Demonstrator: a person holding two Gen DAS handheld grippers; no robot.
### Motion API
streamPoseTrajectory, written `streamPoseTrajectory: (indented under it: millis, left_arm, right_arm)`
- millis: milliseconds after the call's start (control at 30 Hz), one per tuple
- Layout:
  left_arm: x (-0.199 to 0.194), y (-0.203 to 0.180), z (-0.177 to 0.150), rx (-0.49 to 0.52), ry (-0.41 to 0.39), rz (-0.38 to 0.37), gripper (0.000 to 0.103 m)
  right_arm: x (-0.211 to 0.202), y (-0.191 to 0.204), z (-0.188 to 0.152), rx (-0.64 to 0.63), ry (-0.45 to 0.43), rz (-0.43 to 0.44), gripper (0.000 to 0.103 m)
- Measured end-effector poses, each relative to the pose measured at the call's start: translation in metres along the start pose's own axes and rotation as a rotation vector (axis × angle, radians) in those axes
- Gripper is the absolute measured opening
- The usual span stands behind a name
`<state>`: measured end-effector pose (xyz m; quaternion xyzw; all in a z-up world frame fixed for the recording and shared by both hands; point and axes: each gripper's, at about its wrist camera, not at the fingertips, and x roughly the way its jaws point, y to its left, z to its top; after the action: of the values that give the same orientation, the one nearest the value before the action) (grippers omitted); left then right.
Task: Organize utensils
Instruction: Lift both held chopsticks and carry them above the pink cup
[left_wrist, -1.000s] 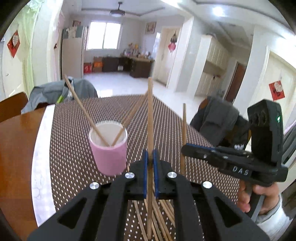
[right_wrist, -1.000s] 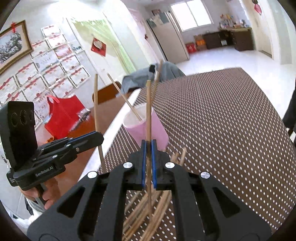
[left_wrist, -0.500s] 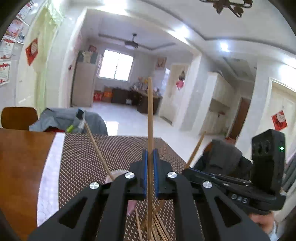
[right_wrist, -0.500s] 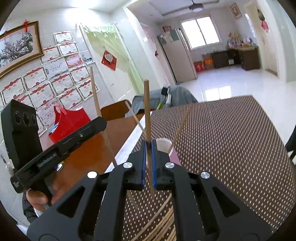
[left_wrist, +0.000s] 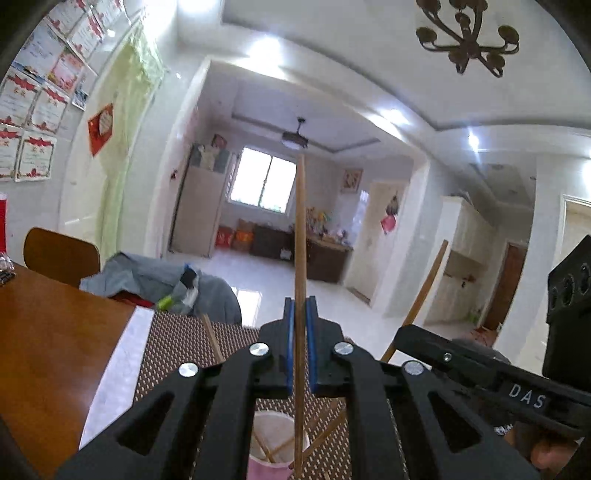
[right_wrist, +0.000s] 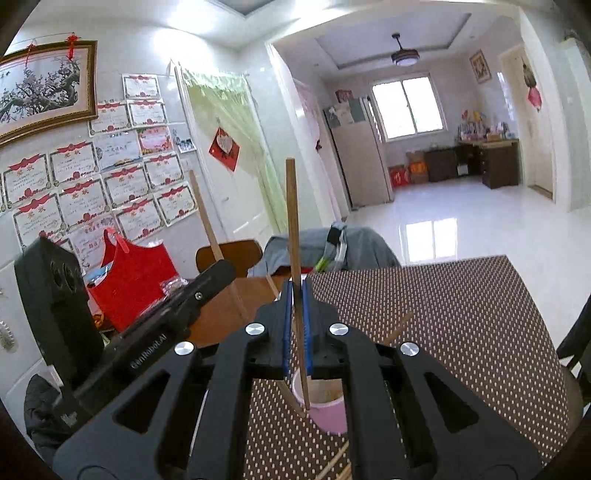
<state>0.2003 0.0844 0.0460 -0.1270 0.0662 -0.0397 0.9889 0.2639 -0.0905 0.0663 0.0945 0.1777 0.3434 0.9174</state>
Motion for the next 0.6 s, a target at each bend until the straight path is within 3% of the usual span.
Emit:
streamPoseTrajectory:
  millis: [233,600]
  left_arm:
    - [0.015,0.012,-0.008,0.011,-0.059,0.057,0.006]
    - [0.042,0.022,-0.031,0.022,0.039,0.080,0.006]
  right_arm:
    - [0.019,0.001,-0.001,-0.028,-0.008,-0.045,0.006]
    - [0.044,-0.015,-0.017,0.016,0.060,-0.057,0.006]
